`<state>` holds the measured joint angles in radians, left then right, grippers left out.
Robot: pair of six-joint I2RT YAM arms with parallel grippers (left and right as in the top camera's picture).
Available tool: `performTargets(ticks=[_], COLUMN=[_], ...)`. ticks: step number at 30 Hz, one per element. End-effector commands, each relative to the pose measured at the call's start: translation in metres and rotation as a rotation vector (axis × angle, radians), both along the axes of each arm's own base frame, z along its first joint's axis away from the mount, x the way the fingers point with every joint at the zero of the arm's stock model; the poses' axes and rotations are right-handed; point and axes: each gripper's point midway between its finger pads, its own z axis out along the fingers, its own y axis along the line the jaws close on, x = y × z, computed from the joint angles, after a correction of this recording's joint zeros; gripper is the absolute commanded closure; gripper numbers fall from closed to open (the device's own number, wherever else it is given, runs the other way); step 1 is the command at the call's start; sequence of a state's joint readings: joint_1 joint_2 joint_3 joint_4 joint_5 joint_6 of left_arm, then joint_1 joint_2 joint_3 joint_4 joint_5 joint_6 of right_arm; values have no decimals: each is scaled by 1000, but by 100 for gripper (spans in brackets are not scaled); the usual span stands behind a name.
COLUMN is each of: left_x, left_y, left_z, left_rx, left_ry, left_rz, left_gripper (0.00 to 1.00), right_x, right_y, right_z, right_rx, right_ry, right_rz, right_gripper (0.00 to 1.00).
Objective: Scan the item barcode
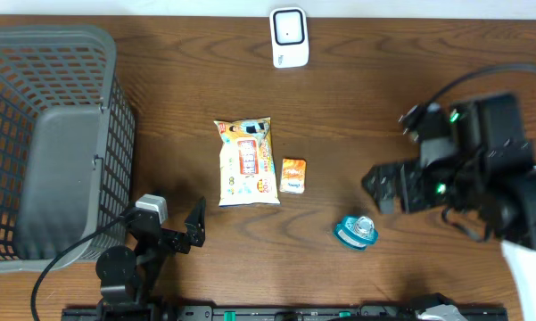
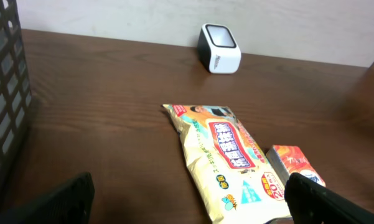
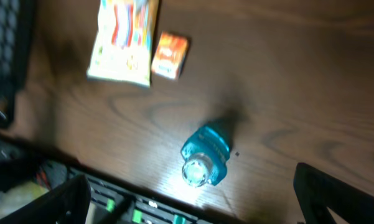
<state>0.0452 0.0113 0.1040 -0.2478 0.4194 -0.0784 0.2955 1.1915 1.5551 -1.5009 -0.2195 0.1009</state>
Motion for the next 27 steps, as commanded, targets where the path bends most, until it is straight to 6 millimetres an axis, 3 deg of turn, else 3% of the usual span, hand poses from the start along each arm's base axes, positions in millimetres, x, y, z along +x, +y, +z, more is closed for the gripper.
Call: performTargets(ticks=[1, 5, 10, 16, 23, 27], left_x=[0, 0, 0, 0, 0, 0], left_y=[1, 1, 1, 1, 1, 1], left_z=[-12, -12, -12, -12, -12, -12], left_rx=[-6, -6, -6, -6, -6, -6], left_ry=[33, 33, 33, 33, 33, 33], left_rz=[8, 8, 8, 8, 8, 8], left_gripper=[2, 2, 2, 2, 2, 2], right_x=[-11, -21, -18, -21, -31, -31], right_y=[8, 21, 30, 17, 13, 13], right_z=[-50, -84, -102, -99, -70, -85], right_rx=[-70, -91, -103, -182, -113, -115], right_ry=[115, 165, 143, 90, -49, -38], right_rz=[85, 144, 171, 110, 63, 58], right_gripper=[1, 1, 1, 1, 1, 1])
